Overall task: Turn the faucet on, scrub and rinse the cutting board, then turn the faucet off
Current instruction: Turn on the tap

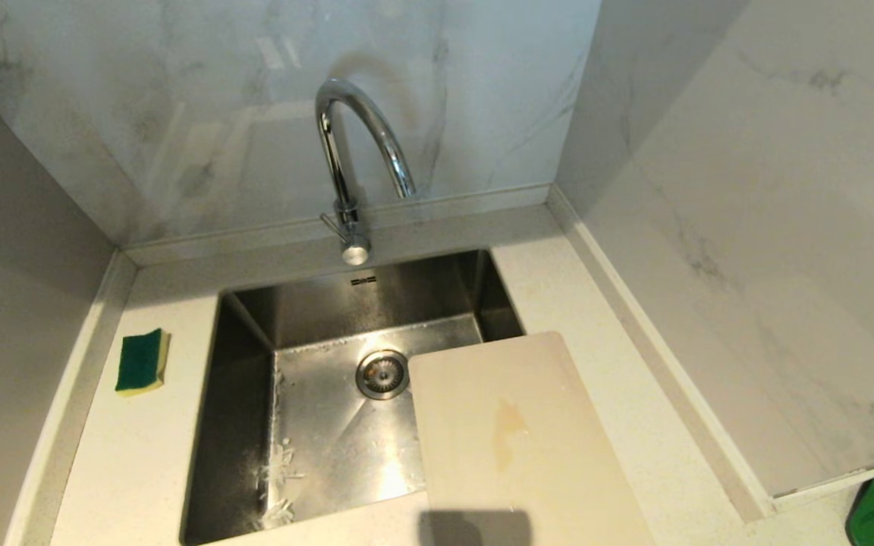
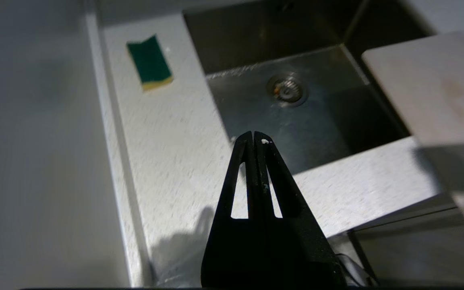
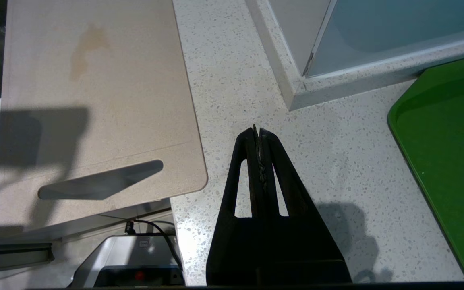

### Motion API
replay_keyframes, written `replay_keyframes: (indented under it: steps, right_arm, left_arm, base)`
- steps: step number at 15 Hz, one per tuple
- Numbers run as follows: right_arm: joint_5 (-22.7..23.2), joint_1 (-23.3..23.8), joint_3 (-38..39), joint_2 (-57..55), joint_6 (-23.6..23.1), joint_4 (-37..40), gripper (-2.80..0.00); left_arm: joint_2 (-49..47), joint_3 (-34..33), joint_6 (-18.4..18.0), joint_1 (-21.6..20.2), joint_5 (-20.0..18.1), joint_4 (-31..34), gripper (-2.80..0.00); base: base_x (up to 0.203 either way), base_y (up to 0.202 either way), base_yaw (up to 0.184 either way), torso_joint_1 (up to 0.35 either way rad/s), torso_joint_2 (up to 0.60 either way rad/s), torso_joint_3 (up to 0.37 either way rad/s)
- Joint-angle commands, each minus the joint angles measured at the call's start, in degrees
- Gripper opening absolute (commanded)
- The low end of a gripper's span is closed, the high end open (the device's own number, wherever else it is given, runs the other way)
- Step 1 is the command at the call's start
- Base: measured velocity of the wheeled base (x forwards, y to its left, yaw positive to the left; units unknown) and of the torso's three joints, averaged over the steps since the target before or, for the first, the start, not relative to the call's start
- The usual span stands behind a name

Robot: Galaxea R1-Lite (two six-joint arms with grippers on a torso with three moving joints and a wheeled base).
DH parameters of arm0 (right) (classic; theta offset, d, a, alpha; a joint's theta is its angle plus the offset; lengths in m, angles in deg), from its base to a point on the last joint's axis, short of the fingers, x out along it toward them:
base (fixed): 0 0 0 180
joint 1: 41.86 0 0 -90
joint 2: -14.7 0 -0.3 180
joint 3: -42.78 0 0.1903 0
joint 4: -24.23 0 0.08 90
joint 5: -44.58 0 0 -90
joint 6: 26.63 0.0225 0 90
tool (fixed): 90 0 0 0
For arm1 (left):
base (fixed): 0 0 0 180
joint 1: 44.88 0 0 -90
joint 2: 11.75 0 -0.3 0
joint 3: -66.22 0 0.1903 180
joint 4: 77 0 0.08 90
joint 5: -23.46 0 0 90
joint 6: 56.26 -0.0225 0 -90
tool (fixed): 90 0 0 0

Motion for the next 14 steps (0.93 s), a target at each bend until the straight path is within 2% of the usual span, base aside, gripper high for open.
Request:
replay_keyframes:
  steps: [1, 4, 7, 11, 14]
  right_arm:
    - [0.0, 0.0, 0.0, 0.0, 0.0, 0.1, -2.8]
    - [0.0, 0.0, 0.0, 0.0, 0.0, 0.1, -2.8]
    - [-0.1, 0.1, 0.0, 0.0, 0.0, 0.1, -2.8]
    - [0.0, 0.0, 0.0, 0.0, 0.0, 0.1, -2.8]
    - [0.0, 0.0, 0.0, 0.0, 0.0, 0.1, -2.8]
  left_arm:
    - [-16.0, 13.4, 0.0, 0.0, -4.0, 0.2, -2.8]
    - [-29.3, 25.8, -0.1, 0.0, -8.7, 0.3, -2.8]
    - [-39.2, 33.2, 0.0, 1.1, -10.9, 0.0, -2.8]
    - [-53.8, 42.1, 1.8, 4.8, -10.4, -2.0, -2.8]
    - [-63.8, 48.3, 5.5, 7.5, -7.3, -5.3, -2.8]
  base:
    - [0.0, 0.0, 0.0, 0.0, 0.0, 0.0]
    - [0.0, 0.0, 0.0, 0.0, 0.0, 0.0]
    - [0.0, 0.0, 0.0, 0.0, 0.0, 0.0]
    - [0.0, 0.0, 0.0, 0.0, 0.0, 0.0]
    - [0.0, 0.0, 0.0, 0.0, 0.0, 0.0]
